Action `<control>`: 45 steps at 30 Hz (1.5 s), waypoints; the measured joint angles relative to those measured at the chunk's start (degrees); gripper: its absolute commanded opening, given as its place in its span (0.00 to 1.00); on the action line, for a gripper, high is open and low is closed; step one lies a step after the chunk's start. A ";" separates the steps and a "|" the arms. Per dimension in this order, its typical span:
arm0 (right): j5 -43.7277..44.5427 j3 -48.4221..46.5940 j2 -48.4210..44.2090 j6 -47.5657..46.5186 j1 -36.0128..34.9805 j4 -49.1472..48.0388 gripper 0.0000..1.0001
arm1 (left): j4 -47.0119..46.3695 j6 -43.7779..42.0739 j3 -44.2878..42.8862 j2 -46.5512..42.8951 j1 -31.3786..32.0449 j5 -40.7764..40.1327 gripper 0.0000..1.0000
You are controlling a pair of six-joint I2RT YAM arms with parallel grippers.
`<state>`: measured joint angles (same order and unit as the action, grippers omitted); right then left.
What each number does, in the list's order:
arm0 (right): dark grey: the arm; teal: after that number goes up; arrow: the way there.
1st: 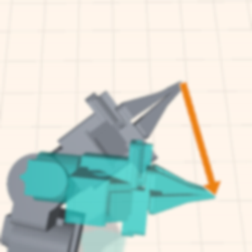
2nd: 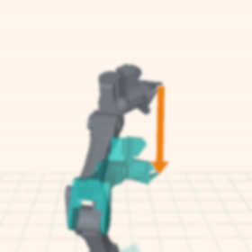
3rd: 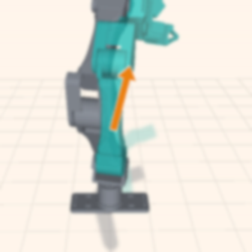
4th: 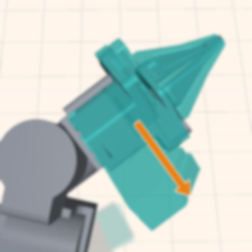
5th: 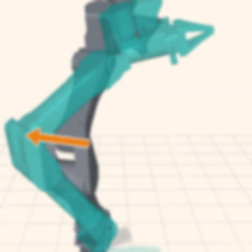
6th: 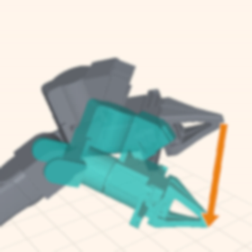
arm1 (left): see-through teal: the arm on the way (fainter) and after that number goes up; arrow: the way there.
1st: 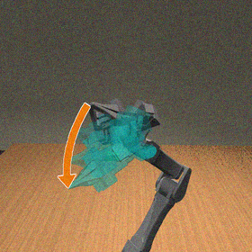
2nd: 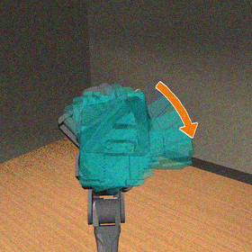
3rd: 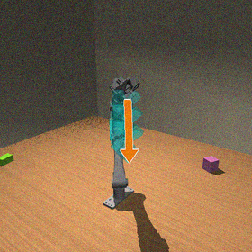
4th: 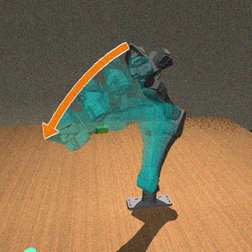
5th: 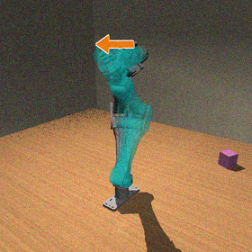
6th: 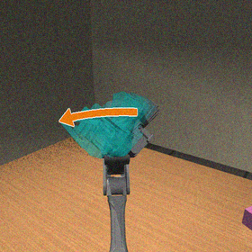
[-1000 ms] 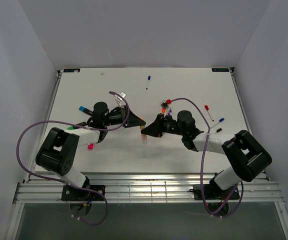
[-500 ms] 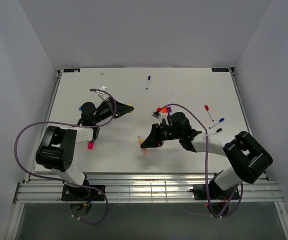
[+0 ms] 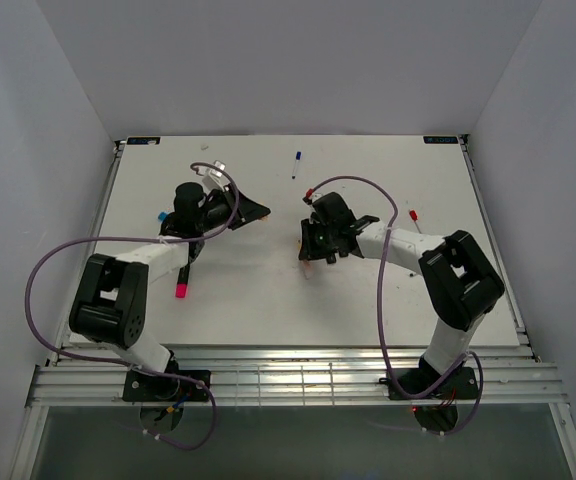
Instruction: Open the pen caps
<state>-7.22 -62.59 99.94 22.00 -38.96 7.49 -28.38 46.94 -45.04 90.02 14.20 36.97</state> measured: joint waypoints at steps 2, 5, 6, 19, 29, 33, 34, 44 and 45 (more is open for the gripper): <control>2.23 0.00 1.75 -0.07 0.22 2.60 0.08 | 1.55 -0.68 -2.23 2.40 0.98 -0.26 0.00; 4.44 0.00 3.50 -0.02 0.66 5.09 0.08 | 3.91 -1.55 -4.46 5.60 2.43 -0.85 0.00; 4.98 0.00 3.61 0.00 0.79 5.33 0.08 | 4.94 -1.81 -5.20 6.56 2.97 -1.07 0.00; 7.63 -3.13 6.36 -1.42 4.44 5.86 0.08 | 12.09 -3.89 -16.17 17.79 8.07 -4.44 0.00; 6.80 -4.50 7.67 -2.89 6.23 5.03 0.22 | 14.75 -4.02 -21.97 24.39 8.72 -5.40 0.00; 5.46 -4.50 7.93 -3.21 6.38 4.37 0.32 | 15.21 -4.02 -24.79 27.06 9.68 -5.70 0.06; 5.16 -4.50 8.04 -3.30 6.38 4.13 0.37 | 15.34 -4.02 -25.33 27.67 9.88 -5.75 0.06; 3.82 -4.72 8.15 -4.72 6.86 3.02 0.45 | 17.81 -3.65 -30.93 32.50 10.54 -5.90 0.09; 3.61 -4.72 8.11 -4.81 6.93 3.02 0.45 | 18.16 -3.67 -31.74 32.94 10.54 -5.97 0.10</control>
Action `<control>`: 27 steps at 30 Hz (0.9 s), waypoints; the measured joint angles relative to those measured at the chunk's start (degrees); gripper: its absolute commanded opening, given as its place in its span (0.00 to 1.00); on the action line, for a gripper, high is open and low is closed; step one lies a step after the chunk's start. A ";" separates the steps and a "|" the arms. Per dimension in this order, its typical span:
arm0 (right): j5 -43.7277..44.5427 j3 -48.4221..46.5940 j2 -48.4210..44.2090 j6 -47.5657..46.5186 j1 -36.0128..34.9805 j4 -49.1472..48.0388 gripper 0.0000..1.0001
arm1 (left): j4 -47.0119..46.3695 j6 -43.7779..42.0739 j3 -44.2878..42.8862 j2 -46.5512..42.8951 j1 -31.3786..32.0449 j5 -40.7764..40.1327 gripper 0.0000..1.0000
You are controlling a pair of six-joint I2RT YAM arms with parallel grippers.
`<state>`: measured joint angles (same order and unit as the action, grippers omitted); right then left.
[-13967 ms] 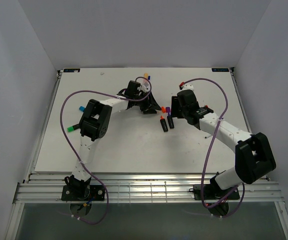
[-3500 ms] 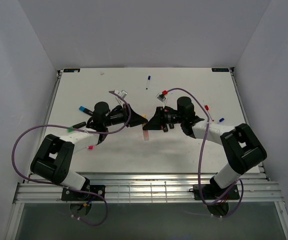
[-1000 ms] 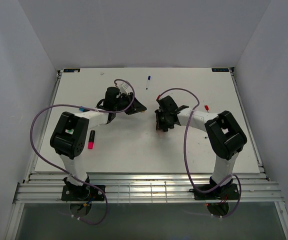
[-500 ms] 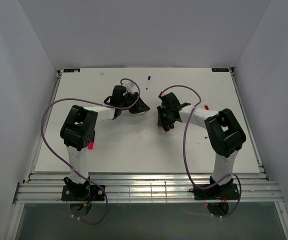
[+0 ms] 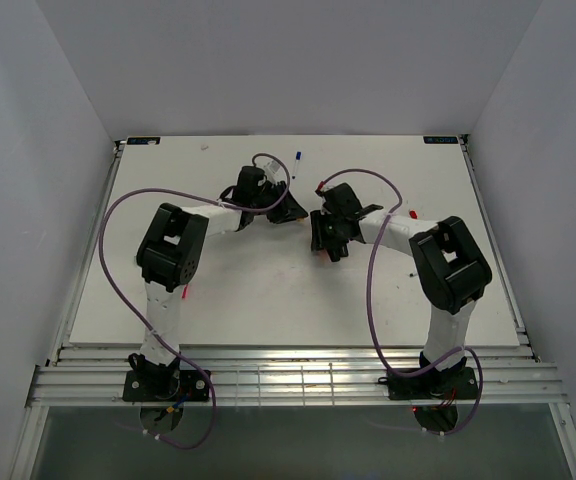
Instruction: Open the pen caps
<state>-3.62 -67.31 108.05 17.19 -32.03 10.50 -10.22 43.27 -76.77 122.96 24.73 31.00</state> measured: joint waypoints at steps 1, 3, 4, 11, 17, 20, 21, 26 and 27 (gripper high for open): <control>-0.22 0.00 -0.09 -0.13 0.09 0.00 0.45 | 0.37 -0.02 -0.81 0.39 0.00 -0.09 0.11; -0.44 0.00 -0.52 -0.52 0.28 0.00 0.45 | 0.90 0.00 -2.16 1.18 0.04 -0.37 0.14; -0.52 0.00 -0.94 -0.68 0.44 0.00 0.46 | 1.14 0.00 -2.67 1.49 0.04 -0.48 0.14; -0.61 0.00 -7.17 -1.38 1.92 -0.09 0.46 | 2.56 0.09 -3.87 2.78 0.24 -0.66 0.18; -0.50 0.37 -12.37 -1.62 4.28 -0.28 0.47 | 3.26 0.09 -4.68 3.39 1.07 -1.05 0.23; -0.44 2.36 -16.06 -1.60 5.77 -0.59 0.47 | 4.00 0.07 -5.73 3.76 1.64 -1.31 0.27; -0.46 2.99 -16.90 -1.62 6.10 -0.68 0.47 | 4.09 0.09 -6.38 4.17 1.77 -1.44 0.28; -0.44 6.38 -19.45 -1.62 7.58 -0.81 0.47 | 5.64 0.17 -9.31 7.08 2.40 -2.14 0.34; -0.46 6.78 -19.52 -1.62 7.65 -0.76 0.48 | 6.23 0.20 -9.62 7.52 2.49 -2.32 0.36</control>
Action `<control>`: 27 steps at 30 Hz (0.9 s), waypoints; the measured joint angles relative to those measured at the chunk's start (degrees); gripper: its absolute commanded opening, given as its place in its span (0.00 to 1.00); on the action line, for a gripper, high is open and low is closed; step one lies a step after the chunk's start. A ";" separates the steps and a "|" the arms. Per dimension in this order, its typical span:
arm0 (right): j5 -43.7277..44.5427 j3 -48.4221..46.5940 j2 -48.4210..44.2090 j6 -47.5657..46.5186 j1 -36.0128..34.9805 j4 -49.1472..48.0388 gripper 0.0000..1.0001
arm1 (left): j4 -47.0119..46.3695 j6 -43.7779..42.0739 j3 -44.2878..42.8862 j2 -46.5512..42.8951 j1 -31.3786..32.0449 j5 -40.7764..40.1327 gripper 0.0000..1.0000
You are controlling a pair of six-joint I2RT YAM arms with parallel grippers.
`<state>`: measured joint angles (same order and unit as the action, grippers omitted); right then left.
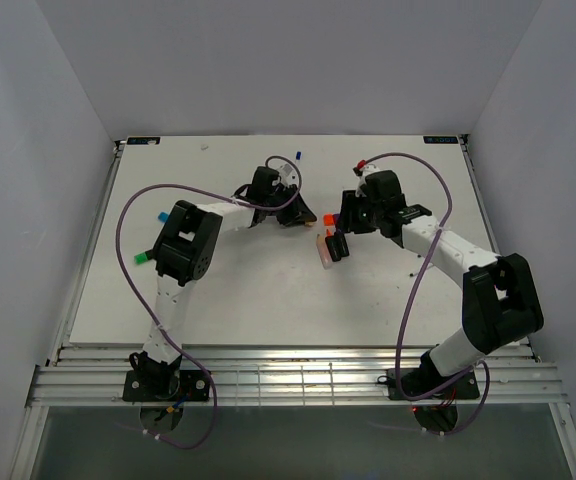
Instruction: Open the pen caps
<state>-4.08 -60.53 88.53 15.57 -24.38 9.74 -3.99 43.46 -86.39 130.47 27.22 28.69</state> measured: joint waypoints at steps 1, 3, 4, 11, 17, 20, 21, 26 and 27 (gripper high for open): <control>0.00 0.55 -0.09 0.00 0.09 -0.15 0.48 | 0.26 0.11 -0.20 0.20 0.02 0.04 0.37; -0.15 1.57 -0.17 0.00 0.42 -0.20 0.48 | 1.05 0.07 -1.01 0.37 0.17 -0.26 0.40; -0.20 2.10 -0.22 0.00 0.50 -0.26 0.48 | 1.22 0.04 -1.11 0.37 0.31 -0.37 0.42; -0.63 4.50 -1.25 0.02 0.74 -0.96 0.48 | 0.72 -0.04 -1.11 0.24 0.35 -0.33 0.56; -0.98 6.36 -1.73 0.00 1.05 -1.33 0.48 | 0.70 -0.87 -1.07 -0.04 0.39 -0.72 0.57; -1.05 7.45 -2.54 -0.02 1.44 -1.42 0.48 | 0.96 -1.92 -0.98 -0.44 0.46 -1.62 0.57; -1.07 7.87 -2.97 -0.07 1.55 -1.62 0.48 | 1.09 -2.43 -0.98 -0.61 0.46 -2.08 0.57; -1.42 9.88 -5.66 -0.68 2.01 -1.90 0.48 | 3.23 -5.05 -0.98 -1.62 -0.24 -5.14 0.57; -1.51 10.16 -6.03 -0.81 2.05 -1.95 0.48 | 3.74 -5.77 -0.98 -1.84 -0.63 -5.95 0.57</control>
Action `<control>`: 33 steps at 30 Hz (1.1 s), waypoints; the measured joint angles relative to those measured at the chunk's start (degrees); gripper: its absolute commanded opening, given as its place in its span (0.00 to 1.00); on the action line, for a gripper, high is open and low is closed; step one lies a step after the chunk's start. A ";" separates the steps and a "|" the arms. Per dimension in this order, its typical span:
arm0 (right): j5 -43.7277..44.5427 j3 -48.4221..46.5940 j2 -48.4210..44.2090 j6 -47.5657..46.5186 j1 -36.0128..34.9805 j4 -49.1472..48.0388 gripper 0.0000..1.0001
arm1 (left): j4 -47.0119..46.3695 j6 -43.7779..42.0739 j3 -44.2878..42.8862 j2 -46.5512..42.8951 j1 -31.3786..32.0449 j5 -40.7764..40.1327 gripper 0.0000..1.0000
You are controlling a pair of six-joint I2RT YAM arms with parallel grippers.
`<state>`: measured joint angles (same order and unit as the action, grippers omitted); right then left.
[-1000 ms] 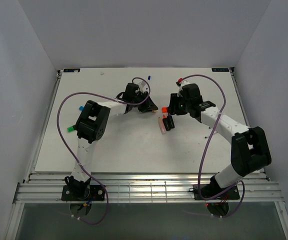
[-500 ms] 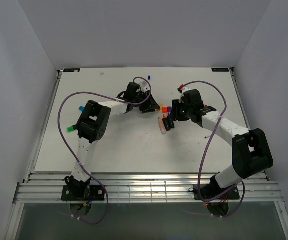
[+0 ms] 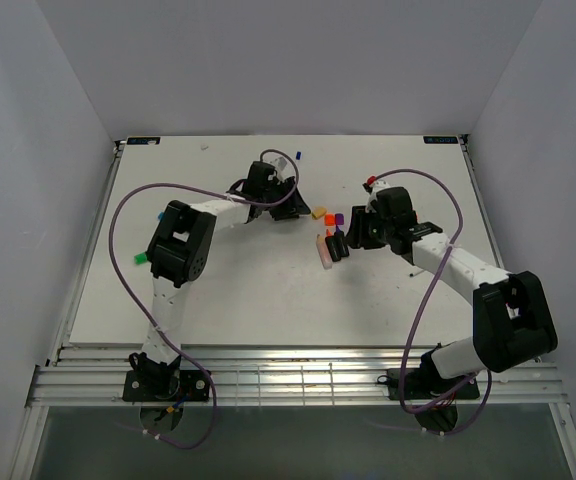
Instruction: Open the pen caps
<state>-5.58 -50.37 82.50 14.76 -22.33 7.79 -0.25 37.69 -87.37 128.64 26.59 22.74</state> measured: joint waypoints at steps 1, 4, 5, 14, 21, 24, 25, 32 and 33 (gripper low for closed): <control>-0.04 0.39 -0.44 -0.17 0.15 -0.22 0.48 | 0.39 -0.85 0.00 -0.20 -0.44 -0.83 0.58; -0.33 1.42 -1.53 -0.50 0.26 -0.44 0.48 | 1.46 -3.69 -0.42 -0.66 -2.05 -3.82 0.59; -0.46 1.64 -1.77 -0.63 0.31 -0.42 0.48 | 2.12 -4.90 -1.01 -0.68 -2.62 -4.94 0.59; -1.70 3.26 -2.99 -1.49 1.38 -0.92 0.48 | 8.07 -16.65 -15.30 2.73 -5.07 -14.75 0.60; -2.54 3.37 -3.87 -1.57 1.70 -1.77 0.48 | 7.56 -22.97 -23.28 9.92 -5.05 -16.31 0.61; -2.86 3.41 -4.15 -1.57 1.75 -2.08 0.48 | 6.84 -25.16 -23.63 12.70 -5.03 -16.39 0.62; -3.06 3.45 -4.22 -1.57 1.75 -2.23 0.48 | 5.66 -25.64 -24.20 13.33 -5.03 -16.28 0.63; -3.72 4.35 -4.39 -1.57 2.12 -3.08 0.48 | 4.07 -27.30 -27.39 15.93 -5.03 -14.62 0.65; -3.74 4.37 -4.39 -1.57 2.12 -3.13 0.48 | 3.78 -27.32 -27.82 16.28 -5.03 -14.36 0.65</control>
<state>-9.32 -46.00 78.11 13.19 -20.21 4.67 3.53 10.37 -115.20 144.92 21.56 8.38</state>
